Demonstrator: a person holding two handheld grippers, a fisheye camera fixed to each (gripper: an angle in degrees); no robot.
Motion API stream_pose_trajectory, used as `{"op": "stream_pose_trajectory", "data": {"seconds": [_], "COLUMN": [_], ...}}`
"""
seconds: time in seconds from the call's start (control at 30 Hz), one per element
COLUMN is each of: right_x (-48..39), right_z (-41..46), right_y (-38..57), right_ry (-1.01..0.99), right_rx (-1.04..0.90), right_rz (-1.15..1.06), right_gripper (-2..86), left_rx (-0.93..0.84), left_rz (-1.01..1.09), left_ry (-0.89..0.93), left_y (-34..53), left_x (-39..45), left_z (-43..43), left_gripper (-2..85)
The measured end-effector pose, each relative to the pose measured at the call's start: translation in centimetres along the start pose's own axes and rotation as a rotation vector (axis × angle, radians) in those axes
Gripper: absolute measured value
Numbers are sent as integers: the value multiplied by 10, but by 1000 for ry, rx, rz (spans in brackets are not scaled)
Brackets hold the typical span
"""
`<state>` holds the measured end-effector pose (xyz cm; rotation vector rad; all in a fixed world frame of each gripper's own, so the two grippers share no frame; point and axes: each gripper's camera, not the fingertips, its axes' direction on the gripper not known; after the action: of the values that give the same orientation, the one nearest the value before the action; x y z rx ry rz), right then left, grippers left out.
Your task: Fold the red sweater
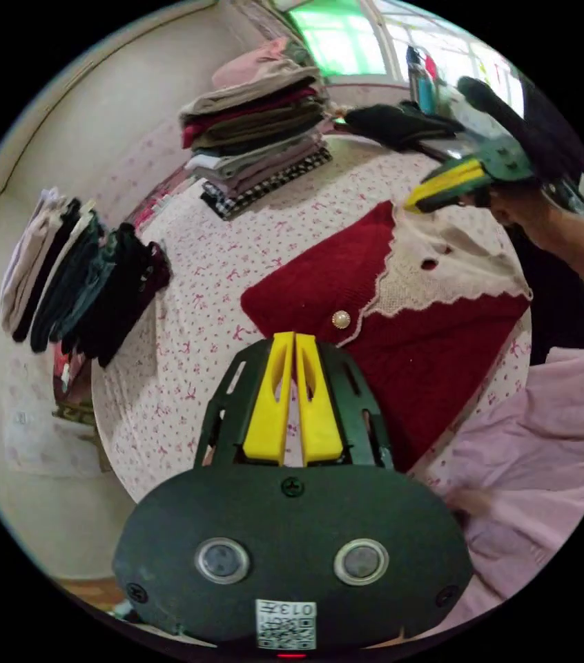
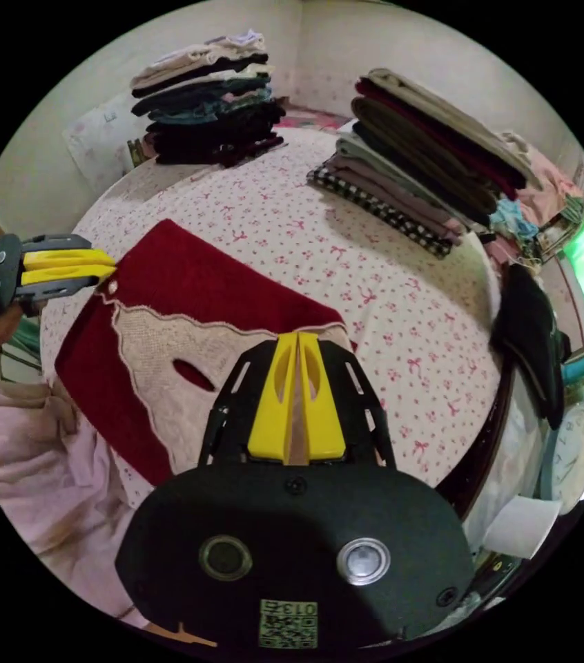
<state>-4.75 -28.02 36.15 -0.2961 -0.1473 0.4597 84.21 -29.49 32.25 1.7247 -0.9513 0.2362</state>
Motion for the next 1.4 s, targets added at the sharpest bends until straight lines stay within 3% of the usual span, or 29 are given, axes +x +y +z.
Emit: {"op": "stream_pose_trajectory", "data": {"seconds": [0.17,0.23,0.3,0.33,0.53,0.63,0.73,0.9,1.17,1.4], "right_x": [-19,-35,-38,-31,4,38,90,155,177,155], "right_z": [-68,-56,-24,-24,-38,-56,-92,-111,-71,-78], "right_y": [59,69,71,77,78,81,104,138,95,51], "right_ry": [-106,-85,-108,-123,-211,-307,-391,-410,-537,-543], "right_rx": [178,126,-48,23,39,37,154,228,86,42], "right_rz": [-35,-91,-112,-85,-90,6,175,416,477,406], "right_gripper": [1,1,2,2,9,23,77,122,133,136], "left_rx": [-9,-73,-122,-132,-118,-91,15,85,20,0], "left_rz": [-79,-52,-22,-10,-48,-185,-388,-665,-637,-515], "left_ry": [75,90,40,22,30,146,306,605,876,865], "left_y": [19,11,-1,-3,-1,6,29,75,57,29], "left_x": [-8,0,6,6,-18,-54,-103,-178,-213,-223], "left_z": [0,17,35,38,49,49,44,83,158,171], "left_gripper": [-1,-2,-2,-1,6,27,101,149,171,153]}}
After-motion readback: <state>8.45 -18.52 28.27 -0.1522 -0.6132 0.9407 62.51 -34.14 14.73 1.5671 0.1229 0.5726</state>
